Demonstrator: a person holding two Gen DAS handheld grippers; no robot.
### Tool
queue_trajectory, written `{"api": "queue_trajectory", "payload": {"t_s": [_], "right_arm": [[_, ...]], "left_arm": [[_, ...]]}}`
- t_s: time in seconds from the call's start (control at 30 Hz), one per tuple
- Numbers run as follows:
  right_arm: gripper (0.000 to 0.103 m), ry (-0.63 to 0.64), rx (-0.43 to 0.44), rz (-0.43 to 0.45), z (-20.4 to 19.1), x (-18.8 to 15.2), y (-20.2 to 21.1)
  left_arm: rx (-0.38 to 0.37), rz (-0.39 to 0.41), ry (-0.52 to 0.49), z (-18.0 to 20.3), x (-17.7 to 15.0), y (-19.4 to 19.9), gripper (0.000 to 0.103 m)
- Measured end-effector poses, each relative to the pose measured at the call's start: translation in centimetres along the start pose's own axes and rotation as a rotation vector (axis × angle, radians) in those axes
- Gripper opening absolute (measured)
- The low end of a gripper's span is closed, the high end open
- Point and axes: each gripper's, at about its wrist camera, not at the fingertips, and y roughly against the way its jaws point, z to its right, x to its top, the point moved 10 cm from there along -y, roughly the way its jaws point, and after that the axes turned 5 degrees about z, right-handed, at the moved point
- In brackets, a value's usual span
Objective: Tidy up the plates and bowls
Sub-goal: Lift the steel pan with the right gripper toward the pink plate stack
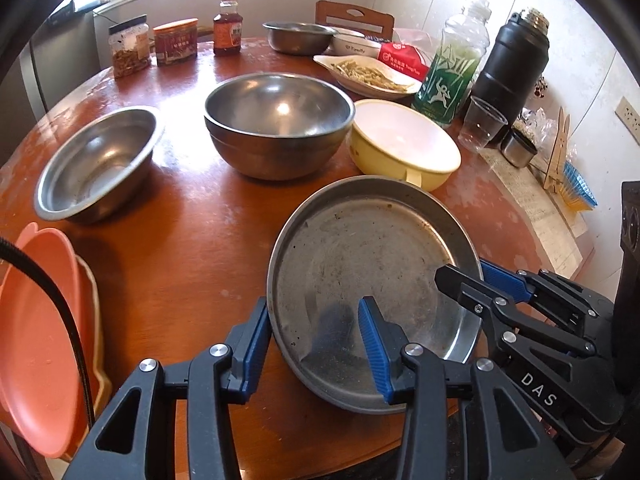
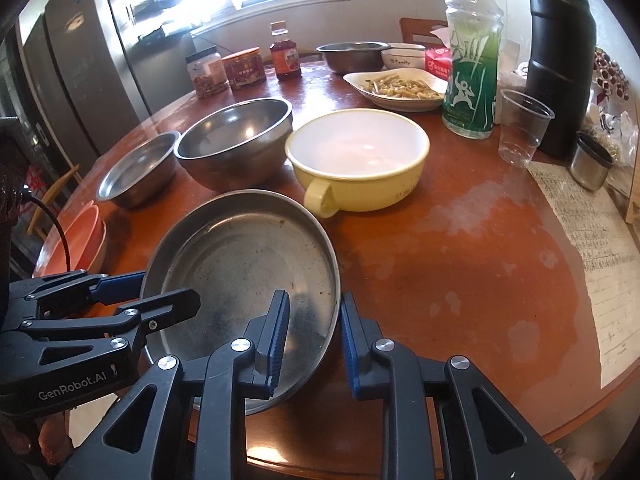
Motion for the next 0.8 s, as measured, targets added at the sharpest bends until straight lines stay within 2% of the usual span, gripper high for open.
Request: {"api": "queue_trajectory", "payload": {"t_s": [0.47,0.8], "right_arm": [[0.026,0.054,0.081,0.056,-5.3,2.8,0.8],[0.026,0.137,0.177,0.126,-12.3,6.8,1.7]], "left_arm": [[0.031,0.095,0.096,-4.7,1.3,5.0,0.044],[0.101,0.168,0.177,-10.2,1.7,10.1,0.044]]}}
